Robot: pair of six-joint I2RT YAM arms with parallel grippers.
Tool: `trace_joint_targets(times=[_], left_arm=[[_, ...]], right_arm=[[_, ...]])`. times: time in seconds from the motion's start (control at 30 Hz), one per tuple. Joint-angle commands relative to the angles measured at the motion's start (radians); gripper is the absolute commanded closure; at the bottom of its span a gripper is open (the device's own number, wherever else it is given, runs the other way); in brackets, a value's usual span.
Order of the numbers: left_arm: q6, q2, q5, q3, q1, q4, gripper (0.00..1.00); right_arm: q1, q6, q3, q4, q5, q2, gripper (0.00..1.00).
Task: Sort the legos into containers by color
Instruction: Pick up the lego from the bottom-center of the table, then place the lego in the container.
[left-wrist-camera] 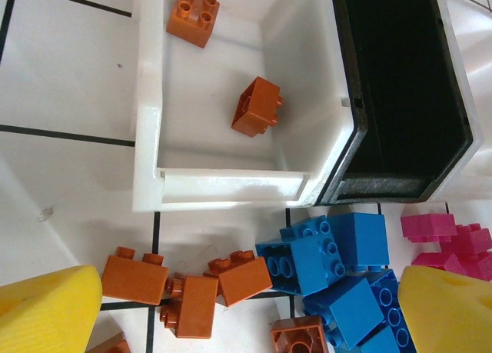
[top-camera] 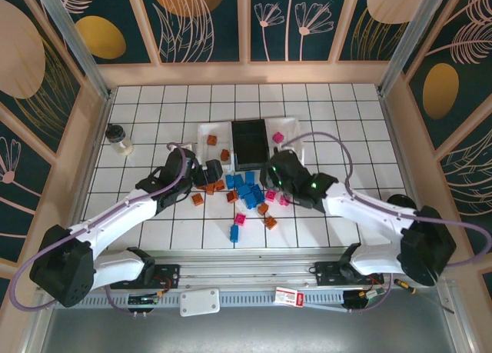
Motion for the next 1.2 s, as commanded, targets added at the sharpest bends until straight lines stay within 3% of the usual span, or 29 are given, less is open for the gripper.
trace_joint_targets(times=[0.0, 0.27, 0.57, 1.03, 1.1, 1.17], left_arm=[[0.008, -0.027, -0.031, -0.012, -0.003, -0.042, 0.02], [-0.005, -0.090, -0.031, -0.030, -0.002, -0.089, 0.02], [0.001, -0.134, -0.051, -0.016, -0.002, -0.146, 0.02], [0.007, -0.135, -0.081, -0.013, -0.003, -0.182, 0.02], [0.005, -0.136, -0.081, -0.013, -0.003, -0.187, 0.02], [0.005, -0.139, -0.070, -0.011, -0.003, -0.188, 0.02]], right_arm=[[-0.049, -0.107, 0.109, 0.092, -0.008, 0.141, 0.84], [-0.127, -0.148, 0.380, 0.116, -0.023, 0.487, 0.85], [-0.156, -0.104, 0.574, 0.109, -0.032, 0.729, 0.85], [-0.159, -0.004, 0.732, 0.231, -0.022, 0.889, 0.84], [-0.159, 0.004, 0.761, 0.218, -0.022, 0.912, 0.80], [-0.158, 0.006, 0.775, 0.207, -0.022, 0.917, 0.68]])
